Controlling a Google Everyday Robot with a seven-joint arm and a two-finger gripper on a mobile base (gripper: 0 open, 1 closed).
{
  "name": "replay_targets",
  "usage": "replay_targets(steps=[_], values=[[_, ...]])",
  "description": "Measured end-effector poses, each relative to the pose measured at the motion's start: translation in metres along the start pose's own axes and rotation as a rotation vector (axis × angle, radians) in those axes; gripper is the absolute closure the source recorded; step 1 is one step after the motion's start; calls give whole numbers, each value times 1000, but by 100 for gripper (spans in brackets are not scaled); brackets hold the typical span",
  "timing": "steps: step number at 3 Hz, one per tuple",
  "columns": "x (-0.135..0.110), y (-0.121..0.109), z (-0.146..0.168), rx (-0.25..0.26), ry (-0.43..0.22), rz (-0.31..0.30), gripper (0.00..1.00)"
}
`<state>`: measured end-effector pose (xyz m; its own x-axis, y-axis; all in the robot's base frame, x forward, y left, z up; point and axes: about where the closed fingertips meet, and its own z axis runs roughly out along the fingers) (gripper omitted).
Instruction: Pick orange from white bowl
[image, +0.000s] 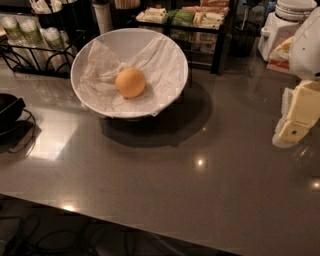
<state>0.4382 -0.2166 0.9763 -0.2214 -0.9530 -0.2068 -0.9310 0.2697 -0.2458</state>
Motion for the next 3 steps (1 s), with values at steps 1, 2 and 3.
replay_targets(steps=[1, 2, 3], values=[[0, 0, 0, 0, 0, 0, 0], [-24, -11, 6, 24, -52, -17, 0], [-66, -26, 17, 35, -133, -70, 0]])
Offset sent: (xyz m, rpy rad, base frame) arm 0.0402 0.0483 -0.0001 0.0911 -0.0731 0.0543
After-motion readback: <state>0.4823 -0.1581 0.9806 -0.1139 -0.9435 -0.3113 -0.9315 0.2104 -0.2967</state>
